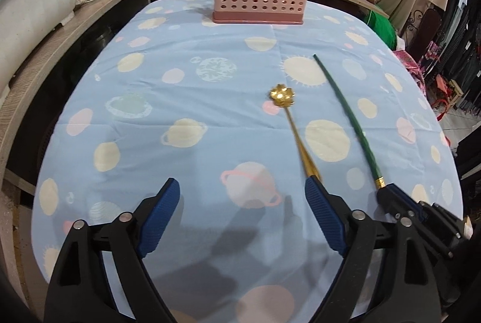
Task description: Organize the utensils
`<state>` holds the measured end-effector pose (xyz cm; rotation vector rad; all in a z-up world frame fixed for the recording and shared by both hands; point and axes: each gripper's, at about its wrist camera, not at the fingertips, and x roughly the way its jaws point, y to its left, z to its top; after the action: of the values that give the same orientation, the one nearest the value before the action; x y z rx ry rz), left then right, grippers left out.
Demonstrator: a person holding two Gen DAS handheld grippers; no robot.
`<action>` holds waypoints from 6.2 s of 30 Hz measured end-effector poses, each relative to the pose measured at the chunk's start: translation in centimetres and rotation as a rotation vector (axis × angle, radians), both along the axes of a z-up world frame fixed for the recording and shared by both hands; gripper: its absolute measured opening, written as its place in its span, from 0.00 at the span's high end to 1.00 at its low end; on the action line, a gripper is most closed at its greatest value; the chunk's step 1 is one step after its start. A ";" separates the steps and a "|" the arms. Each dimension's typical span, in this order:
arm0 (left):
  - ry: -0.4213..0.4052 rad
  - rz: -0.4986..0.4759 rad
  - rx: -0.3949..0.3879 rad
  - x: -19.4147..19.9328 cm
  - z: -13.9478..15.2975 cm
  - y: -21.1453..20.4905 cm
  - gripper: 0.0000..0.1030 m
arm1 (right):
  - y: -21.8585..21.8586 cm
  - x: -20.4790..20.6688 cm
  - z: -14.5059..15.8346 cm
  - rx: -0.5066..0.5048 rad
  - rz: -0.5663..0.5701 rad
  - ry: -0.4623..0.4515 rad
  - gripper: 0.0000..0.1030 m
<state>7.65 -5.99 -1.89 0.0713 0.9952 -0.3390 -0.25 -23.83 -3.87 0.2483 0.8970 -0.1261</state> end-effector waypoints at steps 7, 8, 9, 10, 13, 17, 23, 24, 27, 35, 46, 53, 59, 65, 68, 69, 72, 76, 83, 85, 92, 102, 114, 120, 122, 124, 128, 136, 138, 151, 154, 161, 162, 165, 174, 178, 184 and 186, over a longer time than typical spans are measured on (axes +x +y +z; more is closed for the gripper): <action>0.040 -0.023 -0.018 1.1 -1.3 -2.3 0.20 | -0.9 -0.2 0.2 0.024 -0.011 -0.001 0.93; 0.037 -0.026 -0.011 1.1 -1.5 -2.7 0.22 | -1.0 -0.2 0.1 0.029 -0.012 0.001 0.93; 0.035 -0.030 -0.005 1.1 -1.6 -3.0 0.24 | -1.1 -0.2 0.0 0.034 -0.012 0.002 0.93; 0.036 -0.037 0.000 1.1 -1.8 -3.3 0.28 | -1.1 -0.2 -0.1 0.038 -0.011 0.003 0.93; 0.048 -0.044 0.013 1.3 -2.3 -4.0 0.37 | -1.0 -0.1 -0.3 0.042 -0.005 0.006 0.93; 0.025 -0.053 0.036 1.1 -2.2 -4.5 0.51 | -1.0 -0.1 -0.3 0.041 0.003 0.004 0.93; 0.039 -0.069 0.027 0.9 -2.0 -4.2 0.88 | -0.9 -0.3 -0.3 0.046 0.009 0.001 0.93; 0.042 -0.072 0.027 0.9 -1.9 -4.1 0.89 | -0.8 -0.4 -0.3 0.047 0.011 0.000 0.93; 0.047 -0.080 0.036 0.6 -1.9 -4.2 0.90 | -0.6 -0.6 -0.1 0.046 0.018 -0.005 0.93; 0.041 -0.077 0.052 -0.5 -0.8 -3.7 0.90 | -0.5 -1.4 2.1 0.049 0.021 -0.051 0.93; -0.023 -0.040 -0.010 -0.4 4.5 -1.8 0.99 | -0.9 -1.4 7.5 0.056 0.022 -0.152 0.93; -0.069 -0.034 -0.058 0.6 8.1 -1.0 0.99 | -1.4 -0.4 11.0 0.063 0.032 -0.229 0.93; -0.105 -0.013 -0.086 1.9 10.3 0.2 0.99 | -2.2 0.3 13.0 0.068 0.023 -0.280 0.93; -0.115 0.013 -0.103 3.2 11.8 1.7 0.99 | -2.9 0.9 14.4 0.091 0.025 -0.301 0.93; -0.125 0.014 -0.104 4.0 12.9 2.0 0.99 | -3.2 1.7 15.8 0.090 0.030 -0.328 0.93; -0.133 0.014 -0.101 4.3 13.3 2.1 0.99 | -3.2 2.0 16.3 0.088 0.032 -0.338 0.93; -0.141 0.002 -0.109 5.4 14.5 2.1 0.99 | -3.4 3.0 17.8 0.081 0.041 -0.365 0.93; -0.140 -0.022 -0.124 7.1 16.0 1.7 0.99 | -3.4 5.1 19.9 0.067 0.057 -0.400 0.93; -0.169 -0.041 -0.136 11.4 19.0 0.4 0.99 | -4.3 10.0 24.3 0.087 0.063 -0.493 0.93; -0.182 -0.044 -0.147 12.7 20.0 0.1 0.99 | -4.8 11.7 25.7 0.101 0.060 -0.525 0.93; -0.264 -0.033 -0.173 17.9 23.9 -1.6 0.99 | -5.5 18.3 29.9 0.103 0.047 -0.643 0.93; -0.270 -0.015 -0.177 24.3 23.7 -3.9 0.99 | -5.4 26.9 29.8 0.077 0.035 -0.668 0.93; -0.193 -0.010 -0.154 28.4 19.3 -4.5 0.99 | -4.8 32.3 23.5 0.057 0.068 -0.515 0.93; -0.190 -0.010 -0.154 28.5 18.2 -4.8 0.98 | -4.6 32.0 22.5 0.046 0.082 -0.495 0.79; -0.207 -0.004 -0.137 28.1 18.3 -4.9 0.96 | -4.8 31.5 22.7 0.053 0.083 -0.498 0.76; -0.226 0.006 -0.120 27.7 18.5 -5.0 0.88 | -4.8 31.1 23.0 0.055 0.083 -0.501 0.75; -0.261 0.024 -0.100 26.7 19.2 -4.9 0.75 | -4.4 29.7 23.4 0.045 0.094 -0.503 0.72; -0.328 0.052 -0.039 23.4 20.5 -4.7 0.62 | -3.3 25.8 23.6 0.015 0.109 -0.490 0.61; -0.336 0.053 -0.028 22.6 20.7 -4.6 0.61 | -3.2 24.7 23.5 0.021 0.111 -0.484 0.61; -0.356 0.057 -0.002 17.2 20.4 -3.6 0.61 | -1.5 18.8 21.8 -0.024 0.097 -0.414 0.61; -0.364 0.065 0.009 15.8 20.0 -3.2 0.61 | -1.0 17.4 21.0 -0.037 0.086 -0.385 0.61; -0.359 0.081 0.045 12.8 18.4 -2.1 0.53 | -0.2 14.7 19.5 -0.049 0.067 -0.329 0.55; -0.355 0.084 0.046 12.5 18.1 -1.9 0.52 | -0.1 14.3 19.2 -0.057 0.064 -0.321 0.54; -0.342 0.096 0.055 11.6 17.3 -1.5 0.50 | 0.2 13.2 18.7 -0.074 0.056 -0.311 0.49; -0.323 0.118 0.067 9.5 15.4 -0.8 0.41 | 0.4 10.9 17.6 -0.122 0.033 -0.291 0.37; -0.325 0.125 0.083 8.7 14.9 -0.7 0.37 | 0.3 10.5 16.9 -0.118 0.024 -0.275 0.35; -0.328 0.147 0.095 8.0 14.4 -0.3 0.22 | 0.1 10.1 16.0 -0.118 0.008 -0.263 0.24; -0.330 0.151 0.100 7.7 14.2 -0.2 0.16 | 0.2 10.1 15.7 -0.122 0.007 -0.253 0.19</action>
<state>15.39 -6.22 12.33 0.1372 0.6855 -0.1320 9.85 -23.64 11.80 0.1438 0.6361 -0.1393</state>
